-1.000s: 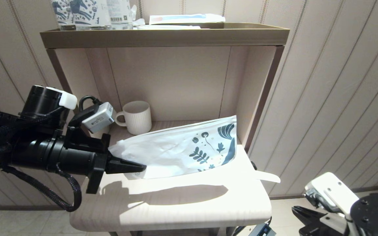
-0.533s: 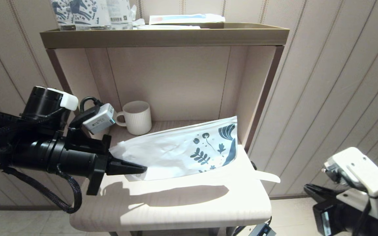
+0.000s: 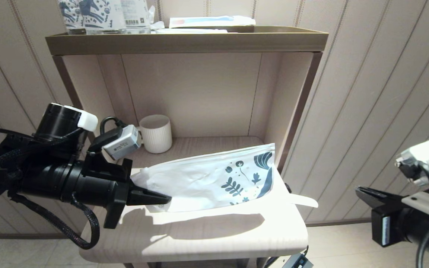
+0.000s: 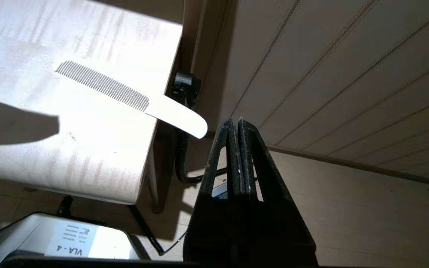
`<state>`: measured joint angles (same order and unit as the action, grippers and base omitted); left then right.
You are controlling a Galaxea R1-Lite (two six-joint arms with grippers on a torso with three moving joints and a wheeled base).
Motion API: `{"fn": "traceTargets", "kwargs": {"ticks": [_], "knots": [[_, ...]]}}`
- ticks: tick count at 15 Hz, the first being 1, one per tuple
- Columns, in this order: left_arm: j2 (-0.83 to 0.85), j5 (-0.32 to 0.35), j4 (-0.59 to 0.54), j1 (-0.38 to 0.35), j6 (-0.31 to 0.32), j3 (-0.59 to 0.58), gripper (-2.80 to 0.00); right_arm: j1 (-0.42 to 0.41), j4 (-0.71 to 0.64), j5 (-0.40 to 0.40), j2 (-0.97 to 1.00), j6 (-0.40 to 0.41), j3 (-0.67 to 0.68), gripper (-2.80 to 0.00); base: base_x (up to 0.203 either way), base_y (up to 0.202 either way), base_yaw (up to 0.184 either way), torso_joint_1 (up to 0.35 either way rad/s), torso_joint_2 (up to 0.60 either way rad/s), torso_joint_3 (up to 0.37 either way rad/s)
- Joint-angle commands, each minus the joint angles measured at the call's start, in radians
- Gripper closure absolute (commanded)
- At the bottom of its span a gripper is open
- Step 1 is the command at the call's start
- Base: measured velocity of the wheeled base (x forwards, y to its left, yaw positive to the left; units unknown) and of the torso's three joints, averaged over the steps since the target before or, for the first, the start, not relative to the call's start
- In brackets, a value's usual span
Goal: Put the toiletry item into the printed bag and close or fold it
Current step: Pick up the comb
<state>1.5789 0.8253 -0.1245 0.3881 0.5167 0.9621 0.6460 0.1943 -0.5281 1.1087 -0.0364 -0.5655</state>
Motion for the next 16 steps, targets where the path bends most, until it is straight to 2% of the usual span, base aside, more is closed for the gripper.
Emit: {"fn": "traceTargets", "kwargs": {"ticks": [1,7,8,16], "knots": [[0.001,0.005,0.0,0.002,0.002,0.001,0.0,-0.019,0.002,-0.003,-0.004,0.001,-0.029,0.0,0.0,0.0,0.0,0.0,0.0,0.0],[0.001,0.005,0.0,0.002,0.002,0.001,0.0,-0.043,0.001,0.002,-0.023,0.001,-0.035,0.0,0.0,0.0,0.0,0.0,0.0,0.0],[0.001,0.005,0.0,0.002,0.002,0.001,0.0,-0.043,0.001,0.003,-0.023,0.001,-0.036,-2.8,0.0,0.0,0.0,0.0,0.0,0.0],[0.001,0.005,0.0,0.002,0.003,-0.001,0.0,-0.042,-0.019,0.026,-0.027,0.001,-0.025,-2.8,0.0,0.0,0.0,0.0,0.0,0.0]]}}
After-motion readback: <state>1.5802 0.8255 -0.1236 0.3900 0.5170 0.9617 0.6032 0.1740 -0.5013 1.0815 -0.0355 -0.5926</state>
